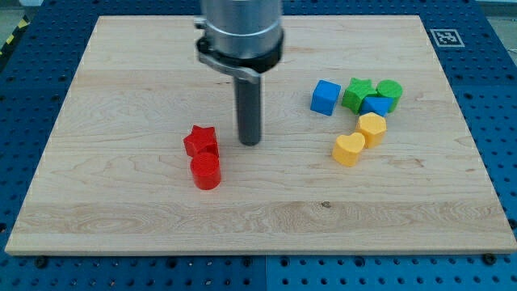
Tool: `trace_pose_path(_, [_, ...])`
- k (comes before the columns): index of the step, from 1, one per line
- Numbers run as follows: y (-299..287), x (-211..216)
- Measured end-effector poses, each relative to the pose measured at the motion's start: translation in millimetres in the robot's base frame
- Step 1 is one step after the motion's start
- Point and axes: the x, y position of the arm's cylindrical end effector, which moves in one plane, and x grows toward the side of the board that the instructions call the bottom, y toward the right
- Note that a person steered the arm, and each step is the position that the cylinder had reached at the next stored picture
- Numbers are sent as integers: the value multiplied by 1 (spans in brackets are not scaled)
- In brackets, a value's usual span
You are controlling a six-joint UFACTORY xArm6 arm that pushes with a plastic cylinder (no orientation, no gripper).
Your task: Nudge red circle closer to red star
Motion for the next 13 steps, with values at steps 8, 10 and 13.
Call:
trace_pose_path(8, [-34,10])
trace_pose_path(10, [-46,6])
trace_pose_path(13, [-40,21])
